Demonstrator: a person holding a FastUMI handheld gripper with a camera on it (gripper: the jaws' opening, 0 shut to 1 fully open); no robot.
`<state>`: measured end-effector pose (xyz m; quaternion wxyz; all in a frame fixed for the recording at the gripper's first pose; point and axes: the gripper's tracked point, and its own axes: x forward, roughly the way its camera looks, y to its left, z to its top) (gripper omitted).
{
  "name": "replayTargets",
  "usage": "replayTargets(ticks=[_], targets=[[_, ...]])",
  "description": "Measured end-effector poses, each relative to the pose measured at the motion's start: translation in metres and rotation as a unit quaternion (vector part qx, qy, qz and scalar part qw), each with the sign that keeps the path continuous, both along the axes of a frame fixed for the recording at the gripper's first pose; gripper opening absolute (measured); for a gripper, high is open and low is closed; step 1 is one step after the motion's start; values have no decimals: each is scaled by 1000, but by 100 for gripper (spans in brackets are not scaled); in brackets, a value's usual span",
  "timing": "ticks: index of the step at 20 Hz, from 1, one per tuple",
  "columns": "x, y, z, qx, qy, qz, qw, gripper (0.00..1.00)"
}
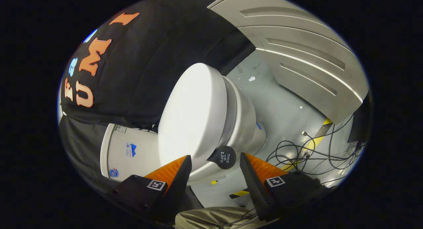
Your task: Open the toilet lid.
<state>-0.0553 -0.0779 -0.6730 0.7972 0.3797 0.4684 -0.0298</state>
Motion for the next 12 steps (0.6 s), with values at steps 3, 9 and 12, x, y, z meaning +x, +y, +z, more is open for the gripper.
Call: replayTargets(ticks=[3,9,12], targets=[[-1,1,-18,15,18,-5,1000,83],[3,6,-27,58,28,-28,998,43],[4,4,-32,52,33,-35,997,36]])
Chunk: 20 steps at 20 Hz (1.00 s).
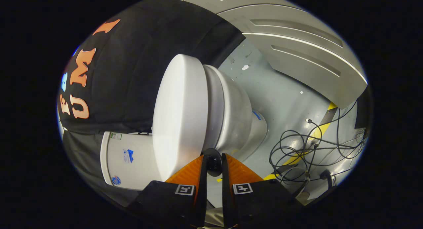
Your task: Open the toilet lid.
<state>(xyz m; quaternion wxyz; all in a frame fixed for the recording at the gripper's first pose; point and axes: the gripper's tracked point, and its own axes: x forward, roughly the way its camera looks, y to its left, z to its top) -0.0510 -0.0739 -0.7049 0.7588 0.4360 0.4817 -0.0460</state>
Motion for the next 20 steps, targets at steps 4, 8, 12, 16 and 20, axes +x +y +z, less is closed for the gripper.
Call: replayTargets(ticks=[4,8,12,16,20], targets=[[6,0,12,7,-14,-26,1000,12],[8,6,32,-29,-37,-3,999,8],[23,20,76,-66,-84,25,994,8],[29,54,131,-92,-118,66,987,8],[31,91,174,-94,-159,84,979,8]])
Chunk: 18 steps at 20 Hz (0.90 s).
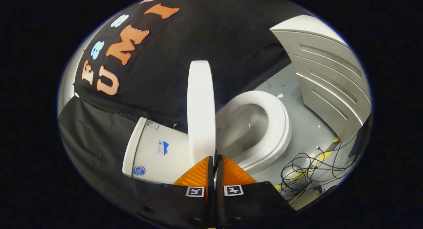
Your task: Open the toilet lid.
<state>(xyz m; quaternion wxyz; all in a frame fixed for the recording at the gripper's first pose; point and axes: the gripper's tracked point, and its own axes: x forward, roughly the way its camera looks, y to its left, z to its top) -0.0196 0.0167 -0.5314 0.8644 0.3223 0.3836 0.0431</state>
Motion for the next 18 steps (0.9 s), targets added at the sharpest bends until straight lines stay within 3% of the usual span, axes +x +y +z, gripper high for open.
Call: replayTargets(ticks=[5,18], targets=[[1,28,23,-24,-19,10,999,8],[5,125,76,-134,-81,105,982,8]])
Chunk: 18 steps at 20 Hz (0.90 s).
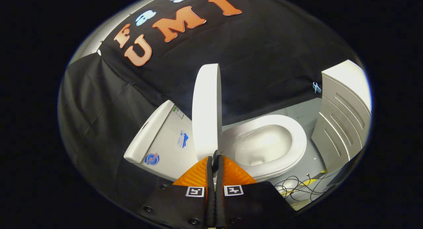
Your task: Open the toilet lid.
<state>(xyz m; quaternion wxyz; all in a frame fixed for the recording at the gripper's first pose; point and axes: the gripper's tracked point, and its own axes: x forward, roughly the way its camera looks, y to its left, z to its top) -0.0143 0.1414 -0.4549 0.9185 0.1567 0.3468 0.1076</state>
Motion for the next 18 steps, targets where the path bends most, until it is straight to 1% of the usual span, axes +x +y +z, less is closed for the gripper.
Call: replayTargets(ticks=[4,10,18], targets=[[1,30,11,-29,-17,22,999,8],[-3,61,18,-58,-31,36,997,8],[-8,115,23,-128,-65,62,988,8]])
